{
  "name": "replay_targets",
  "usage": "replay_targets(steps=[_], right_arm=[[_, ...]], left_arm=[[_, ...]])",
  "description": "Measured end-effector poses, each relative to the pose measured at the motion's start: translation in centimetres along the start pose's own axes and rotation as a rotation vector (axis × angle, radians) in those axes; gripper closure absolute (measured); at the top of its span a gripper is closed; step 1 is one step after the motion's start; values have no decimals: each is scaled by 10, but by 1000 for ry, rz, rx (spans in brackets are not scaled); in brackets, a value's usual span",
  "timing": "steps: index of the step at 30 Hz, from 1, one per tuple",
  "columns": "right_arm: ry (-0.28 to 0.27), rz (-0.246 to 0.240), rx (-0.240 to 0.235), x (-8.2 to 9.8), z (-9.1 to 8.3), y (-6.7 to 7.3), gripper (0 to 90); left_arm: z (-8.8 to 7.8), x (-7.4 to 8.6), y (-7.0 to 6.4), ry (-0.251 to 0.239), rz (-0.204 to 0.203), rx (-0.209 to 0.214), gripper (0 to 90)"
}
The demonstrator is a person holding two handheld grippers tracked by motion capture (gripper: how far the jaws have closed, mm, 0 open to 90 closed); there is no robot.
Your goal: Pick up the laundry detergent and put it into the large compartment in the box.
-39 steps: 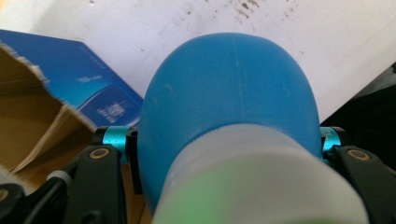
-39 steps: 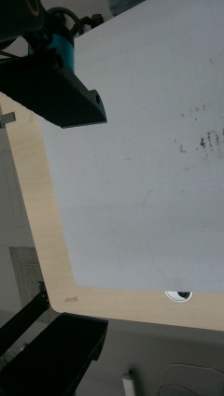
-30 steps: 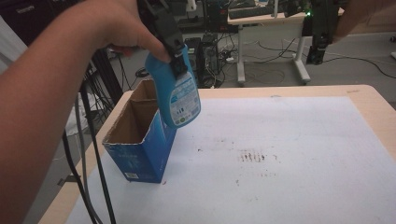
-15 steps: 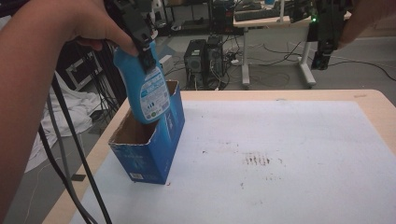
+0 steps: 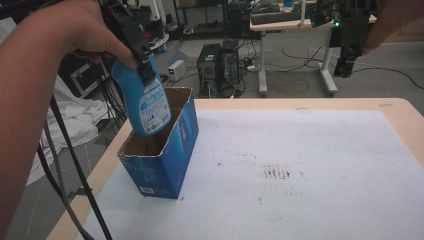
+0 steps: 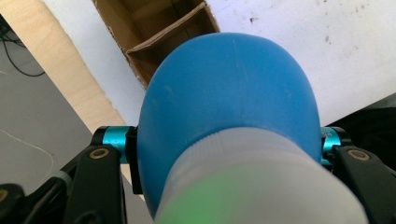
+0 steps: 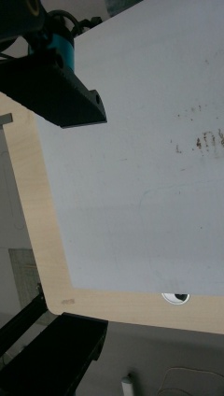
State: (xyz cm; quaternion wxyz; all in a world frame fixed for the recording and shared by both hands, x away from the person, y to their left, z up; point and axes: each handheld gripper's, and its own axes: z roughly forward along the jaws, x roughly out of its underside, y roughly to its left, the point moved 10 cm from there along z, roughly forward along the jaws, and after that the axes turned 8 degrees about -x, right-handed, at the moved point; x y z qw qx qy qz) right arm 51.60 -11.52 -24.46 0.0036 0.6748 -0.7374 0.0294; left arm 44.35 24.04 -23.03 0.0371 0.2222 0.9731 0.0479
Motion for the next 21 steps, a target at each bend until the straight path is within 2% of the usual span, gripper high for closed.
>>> replay_targets(steps=[7, 11, 16, 21], right_arm=[[0, 7, 2, 1, 0, 1, 23], [5, 0, 5, 2, -1, 1, 23], [1, -5, 8, 2, -2, 1, 23], [3, -7, 10, 3, -3, 1, 23]], left_arm=[[24, 2, 1, 14, 14, 16, 400], [42, 4, -1, 24, 43, 22, 400], [66, 6, -5, 30, 118, 31, 399], [88, 9, -7, 38, 159, 37, 399]])
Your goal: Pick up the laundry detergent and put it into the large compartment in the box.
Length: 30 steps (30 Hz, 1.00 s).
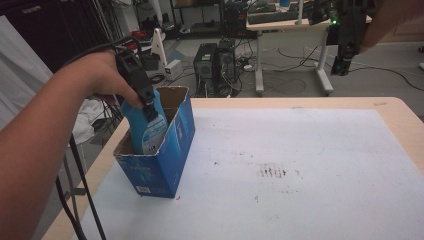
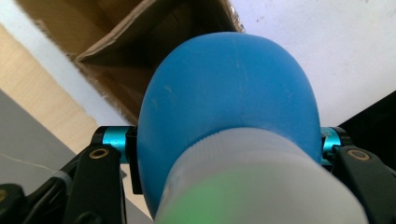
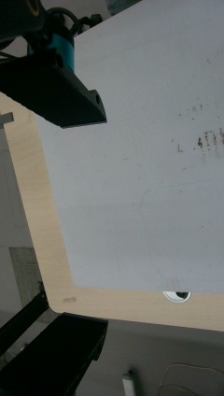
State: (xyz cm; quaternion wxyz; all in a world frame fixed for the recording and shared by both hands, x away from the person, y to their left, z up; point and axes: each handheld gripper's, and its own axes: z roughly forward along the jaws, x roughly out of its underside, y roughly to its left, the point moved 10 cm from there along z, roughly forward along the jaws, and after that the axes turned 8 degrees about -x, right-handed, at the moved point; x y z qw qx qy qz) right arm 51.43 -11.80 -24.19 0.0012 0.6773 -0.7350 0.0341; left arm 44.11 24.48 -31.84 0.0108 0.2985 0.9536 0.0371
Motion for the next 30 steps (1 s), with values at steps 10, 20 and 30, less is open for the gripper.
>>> replay_targets(steps=[10, 20, 30], right_arm=[[5, 3, 0, 1, 0, 0, 23], [-1, -4, -2, -3, 1, 0, 23], [7, -2, -4, -4, 3, 1, 23]], left_arm=[[34, 4, -2, 17, 68, 3, 399], [58, 8, -3, 11, 116, 4, 399], [71, 10, -7, 14, 172, 5, 399]])
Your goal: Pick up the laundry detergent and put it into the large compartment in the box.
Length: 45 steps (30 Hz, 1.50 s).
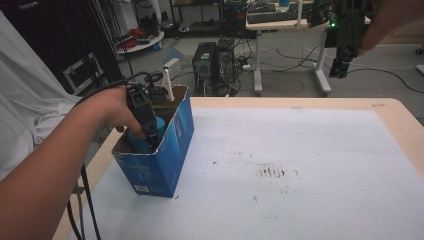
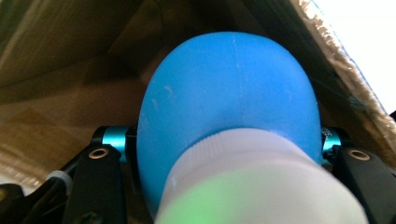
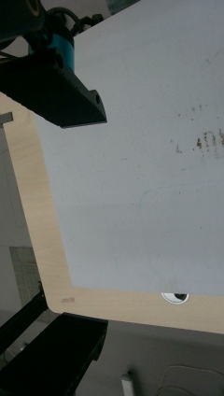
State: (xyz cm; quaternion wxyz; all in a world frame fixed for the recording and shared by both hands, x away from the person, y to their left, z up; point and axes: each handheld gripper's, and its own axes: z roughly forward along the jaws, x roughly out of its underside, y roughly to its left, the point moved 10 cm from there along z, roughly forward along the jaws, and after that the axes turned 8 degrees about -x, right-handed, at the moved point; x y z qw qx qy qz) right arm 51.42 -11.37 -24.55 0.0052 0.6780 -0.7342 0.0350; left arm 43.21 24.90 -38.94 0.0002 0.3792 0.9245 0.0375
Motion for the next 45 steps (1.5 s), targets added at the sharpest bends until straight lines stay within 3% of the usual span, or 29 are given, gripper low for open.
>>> replay_targets(steps=[9, 24, 31, 45], right_arm=[[-2, -4, -4, -4, 2, 0, 23], [-6, -1, -1, -4, 0, 2, 23], [-4, 7, 5, 0, -2, 2, 23], [-6, 3, 5, 1, -4, 5, 23]], left_arm=[[5, 2, -1, -12, 37, -5, 399], [5, 6, -1, 15, 25, -4, 385], [-1, 6, -3, -5, 34, -12, 354], [-12, 9, -4, -4, 10, -19, 303]])
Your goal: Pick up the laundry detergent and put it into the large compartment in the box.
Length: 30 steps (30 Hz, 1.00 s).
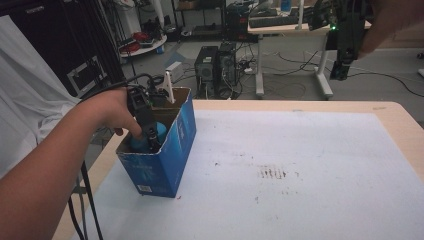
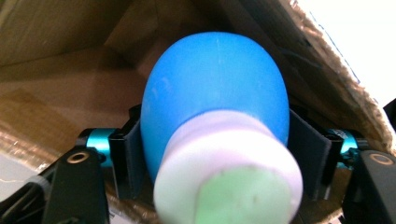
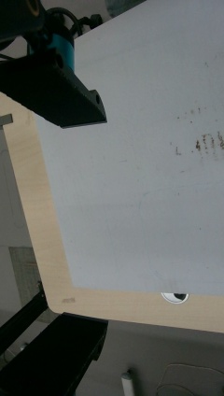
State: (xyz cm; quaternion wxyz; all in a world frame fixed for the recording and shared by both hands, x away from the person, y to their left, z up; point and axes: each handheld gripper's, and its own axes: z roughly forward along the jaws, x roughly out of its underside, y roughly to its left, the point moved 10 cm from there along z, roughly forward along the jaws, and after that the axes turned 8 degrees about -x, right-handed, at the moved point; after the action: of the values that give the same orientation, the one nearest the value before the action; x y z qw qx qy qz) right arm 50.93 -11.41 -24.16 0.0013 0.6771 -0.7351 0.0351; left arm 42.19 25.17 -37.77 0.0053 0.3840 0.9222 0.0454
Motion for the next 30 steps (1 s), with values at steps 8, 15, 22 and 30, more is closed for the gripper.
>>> replay_targets(steps=[8, 15, 22, 30], right_arm=[[-3, -1, 0, -1, -1, 1, 23], [-6, 4, 0, 0, -2, 1, 23], [-7, 2, -3, 1, -2, 1, 23], [-10, 4, 0, 3, -2, 0, 23]], left_arm=[[-11, 2, 0, -10, 0, -10, 252], [-24, 3, -1, -19, -5, -18, 251], [-38, 4, -3, -33, 5, -23, 206], [-64, -1, -8, -62, 32, -42, 164]])
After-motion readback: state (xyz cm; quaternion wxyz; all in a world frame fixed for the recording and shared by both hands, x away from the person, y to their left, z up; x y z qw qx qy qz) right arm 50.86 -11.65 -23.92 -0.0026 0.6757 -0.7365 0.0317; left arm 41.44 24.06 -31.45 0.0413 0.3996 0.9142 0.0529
